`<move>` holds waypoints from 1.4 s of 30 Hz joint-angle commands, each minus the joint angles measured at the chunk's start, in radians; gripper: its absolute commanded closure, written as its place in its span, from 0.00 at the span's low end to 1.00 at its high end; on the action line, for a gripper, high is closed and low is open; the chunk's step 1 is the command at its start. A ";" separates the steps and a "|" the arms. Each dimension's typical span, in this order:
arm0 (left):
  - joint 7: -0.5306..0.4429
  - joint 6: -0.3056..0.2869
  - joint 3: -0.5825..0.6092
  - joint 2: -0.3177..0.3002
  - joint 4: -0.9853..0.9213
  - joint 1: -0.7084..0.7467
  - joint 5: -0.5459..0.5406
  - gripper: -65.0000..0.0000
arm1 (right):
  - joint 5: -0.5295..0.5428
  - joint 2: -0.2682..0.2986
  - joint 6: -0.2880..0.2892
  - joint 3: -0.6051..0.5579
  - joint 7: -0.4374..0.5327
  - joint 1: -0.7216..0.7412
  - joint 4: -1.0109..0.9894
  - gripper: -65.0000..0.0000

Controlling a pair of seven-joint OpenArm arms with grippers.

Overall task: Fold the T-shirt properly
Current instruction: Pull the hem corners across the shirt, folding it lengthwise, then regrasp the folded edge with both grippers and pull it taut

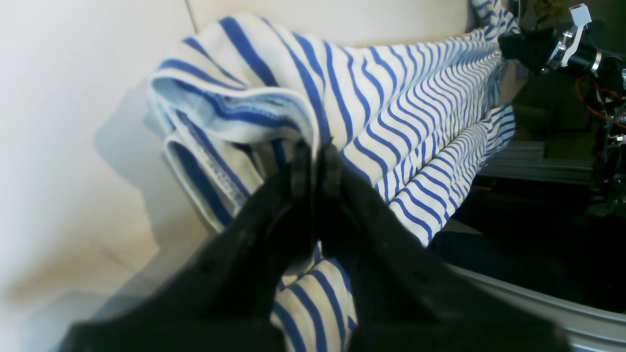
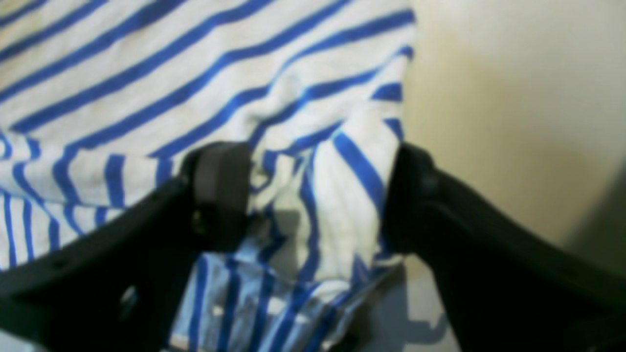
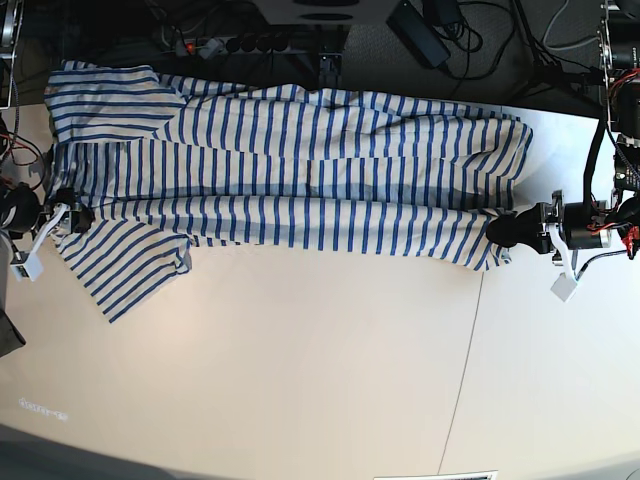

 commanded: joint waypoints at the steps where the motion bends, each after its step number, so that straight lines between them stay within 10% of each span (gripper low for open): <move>1: -0.010 -0.024 -0.009 -0.016 0.013 -0.021 -0.017 1.00 | -0.014 0.024 0.070 0.016 -0.015 0.008 0.007 0.34; 18: -0.010 -0.024 -0.009 -0.015 0.013 -0.022 -0.017 1.00 | 0.013 0.013 0.071 0.162 0.064 0.152 -0.016 0.34; 32: -0.010 -0.024 -0.009 -0.015 0.014 -0.022 -0.017 1.00 | -0.175 -0.190 0.071 -0.024 0.164 0.418 -0.462 0.34; 42: -0.010 -0.024 -0.009 -0.015 0.014 -0.024 -0.017 1.00 | -0.137 -0.280 0.078 -0.024 0.024 0.409 -0.450 0.34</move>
